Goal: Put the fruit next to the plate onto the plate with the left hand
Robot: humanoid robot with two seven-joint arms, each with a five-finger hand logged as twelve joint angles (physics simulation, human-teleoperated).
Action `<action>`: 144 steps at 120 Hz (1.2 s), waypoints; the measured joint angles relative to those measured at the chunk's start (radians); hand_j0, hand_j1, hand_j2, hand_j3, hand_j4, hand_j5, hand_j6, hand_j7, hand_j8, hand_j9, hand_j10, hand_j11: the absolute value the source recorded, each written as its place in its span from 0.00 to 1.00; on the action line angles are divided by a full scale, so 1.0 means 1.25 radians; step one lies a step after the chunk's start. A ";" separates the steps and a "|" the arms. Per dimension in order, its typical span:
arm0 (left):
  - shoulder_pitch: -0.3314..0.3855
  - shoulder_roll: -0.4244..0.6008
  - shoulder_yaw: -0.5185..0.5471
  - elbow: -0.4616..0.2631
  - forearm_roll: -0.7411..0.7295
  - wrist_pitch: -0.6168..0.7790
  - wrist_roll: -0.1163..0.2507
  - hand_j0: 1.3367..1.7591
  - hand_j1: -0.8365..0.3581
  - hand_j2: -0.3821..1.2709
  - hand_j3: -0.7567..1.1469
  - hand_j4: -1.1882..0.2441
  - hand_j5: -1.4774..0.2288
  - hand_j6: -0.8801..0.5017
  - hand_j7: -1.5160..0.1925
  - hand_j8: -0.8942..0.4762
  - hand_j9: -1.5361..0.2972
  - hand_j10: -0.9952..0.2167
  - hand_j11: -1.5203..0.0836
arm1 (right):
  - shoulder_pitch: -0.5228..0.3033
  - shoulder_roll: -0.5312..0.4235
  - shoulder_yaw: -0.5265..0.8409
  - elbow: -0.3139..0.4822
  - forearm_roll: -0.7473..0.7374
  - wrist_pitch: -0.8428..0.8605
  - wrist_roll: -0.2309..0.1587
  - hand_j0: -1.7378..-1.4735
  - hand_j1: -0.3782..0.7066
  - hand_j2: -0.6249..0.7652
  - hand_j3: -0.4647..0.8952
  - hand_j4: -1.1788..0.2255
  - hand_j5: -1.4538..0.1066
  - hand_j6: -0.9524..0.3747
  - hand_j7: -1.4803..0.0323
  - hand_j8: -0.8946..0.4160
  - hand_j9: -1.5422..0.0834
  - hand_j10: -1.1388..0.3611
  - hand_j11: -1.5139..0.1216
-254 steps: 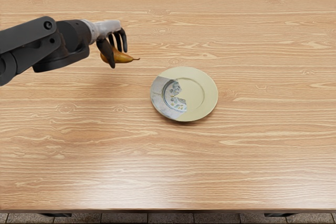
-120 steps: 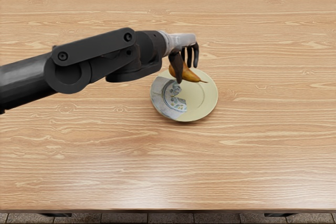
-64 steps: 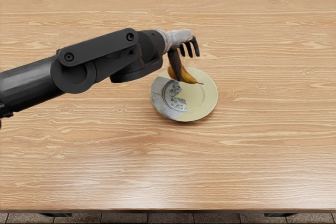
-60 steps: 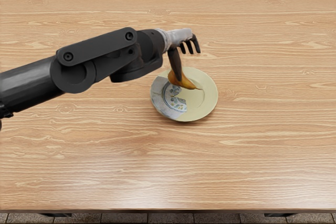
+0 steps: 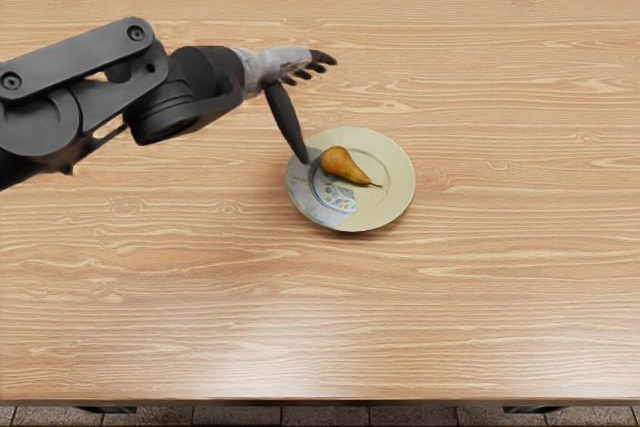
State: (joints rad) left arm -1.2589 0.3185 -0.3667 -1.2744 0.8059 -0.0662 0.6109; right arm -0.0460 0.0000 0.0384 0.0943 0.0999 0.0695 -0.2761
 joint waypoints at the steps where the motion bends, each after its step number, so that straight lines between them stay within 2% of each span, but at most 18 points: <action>1: 0.001 0.004 -0.002 -0.006 -0.005 0.001 0.000 0.76 0.93 0.25 0.40 0.78 0.82 0.59 0.84 0.61 0.79 0.77 0.89 | 0.000 0.000 0.000 0.000 0.000 0.000 0.000 0.30 0.03 0.45 0.34 0.84 0.93 0.72 0.98 0.68 0.95 0.76 0.93; 11: 0.052 0.048 -0.033 -0.067 -0.085 0.009 0.000 0.76 0.94 0.24 0.40 0.79 0.83 0.60 0.85 0.62 0.80 0.78 0.91 | 0.000 0.000 0.000 0.001 0.001 0.000 0.000 0.30 0.03 0.45 0.34 0.84 0.93 0.72 0.98 0.68 0.95 0.76 0.93; 21: 0.077 0.086 -0.063 -0.113 -0.182 0.012 0.000 0.76 0.95 0.24 0.40 0.80 0.83 0.61 0.85 0.62 0.81 0.79 0.91 | 0.000 0.000 0.000 0.001 0.001 0.001 0.000 0.30 0.03 0.45 0.34 0.84 0.93 0.72 0.98 0.68 0.95 0.76 0.93; 29: 0.097 0.116 -0.085 -0.140 -0.250 0.013 0.000 0.76 0.96 0.24 0.40 0.80 0.84 0.61 0.86 0.63 0.81 0.79 0.92 | 0.000 0.000 0.000 0.002 0.001 0.001 0.000 0.30 0.03 0.45 0.34 0.84 0.93 0.72 0.98 0.68 0.95 0.76 0.93; 42: 0.177 0.167 -0.143 -0.177 -0.352 0.010 0.000 0.76 0.96 0.24 0.40 0.81 0.84 0.61 0.86 0.63 0.82 0.79 0.92 | 0.000 0.000 0.000 0.003 0.001 0.001 0.000 0.30 0.03 0.45 0.34 0.84 0.93 0.72 0.98 0.68 0.95 0.76 0.93; 52: 0.193 0.208 -0.175 -0.198 -0.431 0.001 0.000 0.76 0.96 0.24 0.40 0.81 0.84 0.62 0.87 0.63 0.82 0.80 0.92 | 0.000 0.000 0.000 0.004 0.001 0.001 0.000 0.30 0.03 0.45 0.34 0.84 0.93 0.72 0.98 0.68 0.95 0.76 0.93; 63: 0.196 0.258 -0.192 -0.209 -0.525 -0.013 0.000 0.76 0.97 0.24 0.40 0.81 0.85 0.62 0.87 0.63 0.82 0.80 0.93 | 0.000 0.000 0.000 0.004 0.002 0.001 0.000 0.30 0.03 0.45 0.34 0.84 0.93 0.72 0.98 0.68 0.95 0.76 0.93; 89: 0.291 0.342 -0.222 -0.215 -0.713 -0.058 0.000 0.76 0.97 0.23 0.40 0.81 0.85 0.62 0.87 0.64 0.82 0.80 0.93 | 0.000 0.000 0.000 0.004 0.003 0.001 0.000 0.30 0.03 0.45 0.34 0.84 0.93 0.72 0.98 0.68 0.95 0.76 0.93; 100: 0.335 0.378 -0.248 -0.216 -0.748 -0.079 0.000 0.76 0.97 0.23 0.40 0.81 0.85 0.62 0.87 0.64 0.82 0.80 0.93 | 0.000 0.000 0.000 0.004 0.003 0.001 0.000 0.30 0.03 0.45 0.34 0.84 0.93 0.72 0.98 0.68 0.95 0.76 0.93; 127: 0.381 0.508 -0.274 -0.214 -0.837 -0.153 0.000 0.76 0.97 0.23 0.40 0.81 0.85 0.62 0.87 0.64 0.82 0.80 0.93 | 0.000 0.000 0.000 0.006 0.005 0.001 0.000 0.30 0.03 0.45 0.34 0.84 0.93 0.72 0.98 0.68 0.95 0.76 0.93; 144: 0.404 0.554 -0.276 -0.212 -0.863 -0.197 0.000 0.76 0.97 0.23 0.40 0.82 0.85 0.62 0.87 0.64 0.82 0.80 0.93 | 0.000 0.000 0.000 0.011 0.005 0.001 0.000 0.30 0.03 0.45 0.34 0.84 0.93 0.72 0.98 0.68 0.95 0.76 0.93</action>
State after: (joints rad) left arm -0.7541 1.0107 -0.7114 -1.5389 -0.2730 -0.3128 0.6109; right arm -0.0460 0.0000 0.0384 0.1081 0.1058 0.0706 -0.2762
